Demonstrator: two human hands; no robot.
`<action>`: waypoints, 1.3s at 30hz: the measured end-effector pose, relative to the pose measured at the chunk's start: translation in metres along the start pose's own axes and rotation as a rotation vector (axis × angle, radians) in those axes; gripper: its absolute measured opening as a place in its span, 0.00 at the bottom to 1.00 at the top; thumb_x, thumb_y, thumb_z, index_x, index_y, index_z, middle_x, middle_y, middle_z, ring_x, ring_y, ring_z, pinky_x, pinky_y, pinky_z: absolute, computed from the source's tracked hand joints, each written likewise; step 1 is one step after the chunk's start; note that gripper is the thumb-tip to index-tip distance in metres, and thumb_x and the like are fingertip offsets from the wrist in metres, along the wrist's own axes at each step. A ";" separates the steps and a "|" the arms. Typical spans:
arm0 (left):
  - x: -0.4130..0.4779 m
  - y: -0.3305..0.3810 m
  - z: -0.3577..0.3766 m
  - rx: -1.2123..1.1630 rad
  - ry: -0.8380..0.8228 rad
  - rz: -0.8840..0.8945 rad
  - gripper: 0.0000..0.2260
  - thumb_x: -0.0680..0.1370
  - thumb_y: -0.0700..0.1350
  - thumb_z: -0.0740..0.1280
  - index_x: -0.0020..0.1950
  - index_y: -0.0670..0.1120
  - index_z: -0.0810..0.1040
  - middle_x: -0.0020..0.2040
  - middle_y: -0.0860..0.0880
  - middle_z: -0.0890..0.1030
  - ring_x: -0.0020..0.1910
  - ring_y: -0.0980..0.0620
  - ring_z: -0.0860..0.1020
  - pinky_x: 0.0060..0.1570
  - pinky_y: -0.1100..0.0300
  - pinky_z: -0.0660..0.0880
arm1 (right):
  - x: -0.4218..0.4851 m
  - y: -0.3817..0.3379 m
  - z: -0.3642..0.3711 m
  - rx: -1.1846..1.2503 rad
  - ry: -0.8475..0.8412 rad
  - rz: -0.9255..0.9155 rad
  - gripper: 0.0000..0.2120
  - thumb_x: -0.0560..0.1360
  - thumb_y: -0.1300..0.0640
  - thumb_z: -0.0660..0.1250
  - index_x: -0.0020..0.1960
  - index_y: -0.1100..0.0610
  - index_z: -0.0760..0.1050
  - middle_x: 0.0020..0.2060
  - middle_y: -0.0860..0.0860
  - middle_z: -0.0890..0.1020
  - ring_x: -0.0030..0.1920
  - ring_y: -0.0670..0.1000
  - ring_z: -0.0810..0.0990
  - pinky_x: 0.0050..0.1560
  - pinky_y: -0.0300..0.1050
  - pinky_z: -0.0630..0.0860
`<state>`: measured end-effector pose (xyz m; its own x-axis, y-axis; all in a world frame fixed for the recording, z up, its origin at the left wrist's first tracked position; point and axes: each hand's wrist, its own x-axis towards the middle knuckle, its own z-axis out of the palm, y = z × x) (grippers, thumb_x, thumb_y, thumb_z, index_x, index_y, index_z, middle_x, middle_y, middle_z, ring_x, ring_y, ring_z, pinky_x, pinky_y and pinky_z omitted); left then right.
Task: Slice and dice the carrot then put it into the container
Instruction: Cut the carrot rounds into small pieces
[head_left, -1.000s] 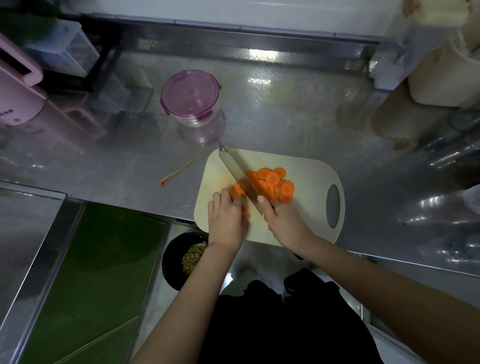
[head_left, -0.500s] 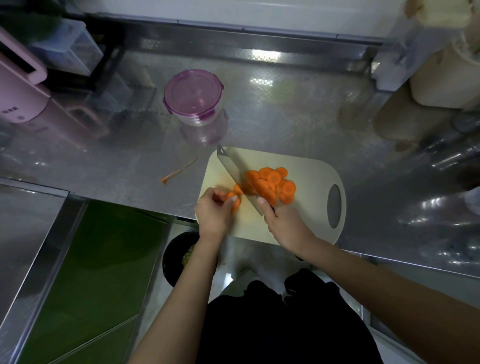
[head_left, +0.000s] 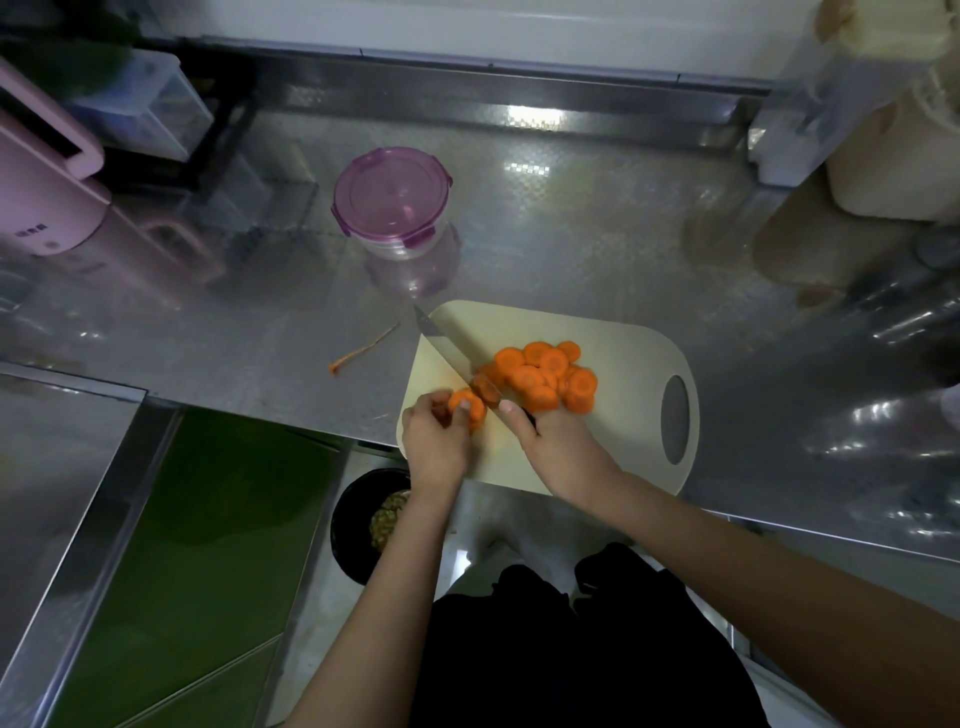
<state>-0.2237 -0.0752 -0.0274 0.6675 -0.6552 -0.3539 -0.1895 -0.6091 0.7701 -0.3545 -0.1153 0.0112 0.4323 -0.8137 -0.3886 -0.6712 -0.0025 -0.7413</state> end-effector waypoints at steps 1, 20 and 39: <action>0.000 0.000 0.001 -0.004 -0.007 -0.005 0.12 0.75 0.47 0.68 0.56 0.44 0.78 0.52 0.42 0.79 0.49 0.46 0.78 0.53 0.47 0.75 | 0.000 -0.002 -0.002 0.020 0.018 -0.020 0.23 0.80 0.43 0.53 0.67 0.54 0.71 0.59 0.57 0.78 0.59 0.56 0.76 0.61 0.47 0.71; 0.002 0.018 0.001 0.056 -0.035 -0.073 0.12 0.74 0.44 0.70 0.55 0.43 0.77 0.54 0.44 0.78 0.52 0.47 0.77 0.48 0.64 0.68 | -0.009 -0.001 -0.009 0.020 -0.083 0.042 0.30 0.80 0.42 0.52 0.59 0.70 0.73 0.53 0.67 0.79 0.53 0.63 0.77 0.56 0.55 0.73; 0.005 0.013 -0.005 -0.049 0.011 -0.071 0.09 0.74 0.44 0.70 0.52 0.42 0.80 0.47 0.48 0.80 0.46 0.52 0.76 0.50 0.62 0.71 | -0.002 -0.003 -0.010 -0.012 -0.024 -0.009 0.21 0.81 0.47 0.53 0.69 0.57 0.69 0.61 0.57 0.76 0.63 0.56 0.72 0.58 0.36 0.64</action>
<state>-0.2191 -0.0840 -0.0166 0.6857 -0.6061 -0.4030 -0.1060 -0.6309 0.7686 -0.3593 -0.1199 0.0195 0.4524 -0.7996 -0.3949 -0.6742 -0.0168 -0.7384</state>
